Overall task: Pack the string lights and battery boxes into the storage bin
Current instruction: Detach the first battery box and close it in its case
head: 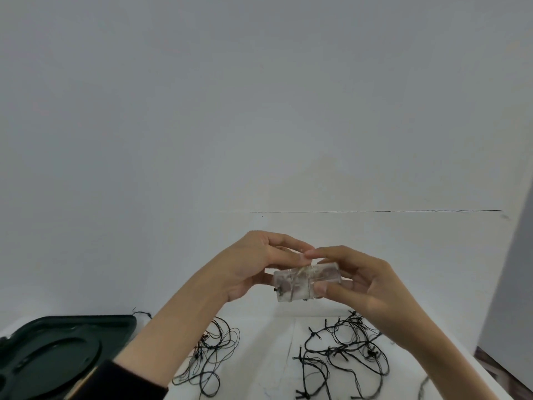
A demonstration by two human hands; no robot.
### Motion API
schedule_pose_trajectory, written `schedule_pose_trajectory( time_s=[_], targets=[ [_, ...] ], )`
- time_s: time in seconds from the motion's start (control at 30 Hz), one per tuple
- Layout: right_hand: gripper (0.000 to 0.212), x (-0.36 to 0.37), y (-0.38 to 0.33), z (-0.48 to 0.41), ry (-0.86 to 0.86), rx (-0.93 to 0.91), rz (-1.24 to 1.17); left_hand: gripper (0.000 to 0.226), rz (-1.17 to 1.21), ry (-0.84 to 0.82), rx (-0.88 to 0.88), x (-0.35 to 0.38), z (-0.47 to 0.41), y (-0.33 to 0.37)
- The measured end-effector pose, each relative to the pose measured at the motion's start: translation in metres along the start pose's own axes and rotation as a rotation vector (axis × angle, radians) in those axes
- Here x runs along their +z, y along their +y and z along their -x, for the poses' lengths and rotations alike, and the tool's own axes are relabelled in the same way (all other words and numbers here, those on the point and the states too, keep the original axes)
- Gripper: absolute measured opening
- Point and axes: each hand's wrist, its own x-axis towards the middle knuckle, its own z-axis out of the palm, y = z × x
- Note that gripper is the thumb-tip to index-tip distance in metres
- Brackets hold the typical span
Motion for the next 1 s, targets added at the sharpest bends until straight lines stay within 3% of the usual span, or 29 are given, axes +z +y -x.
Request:
schedule_pose_trajectory(
  time_s=[0.3, 0.63, 0.9, 1.0],
  targets=[
    [0.038, 0.017, 0.015, 0.000, 0.040, 0.012, 0.020, 0.022, 0.005, 0.049, -0.019, -0.016, 0.009, -0.016],
    [0.027, 0.061, 0.043, -0.009, -0.092, 0.080, 0.043, 0.017, 0.053, 0.177, -0.159, -0.046, 0.034, -0.055],
    [0.013, 0.125, 0.079, -0.002, -0.118, 0.463, -0.571, 0.025, 0.041, 0.238, -0.261, -0.077, 0.074, -0.095],
    [0.011, 0.151, 0.098, 0.007, -0.098, 0.599, -0.722, 0.025, -0.162, 0.338, -0.284, -0.093, 0.091, -0.120]
  ],
)
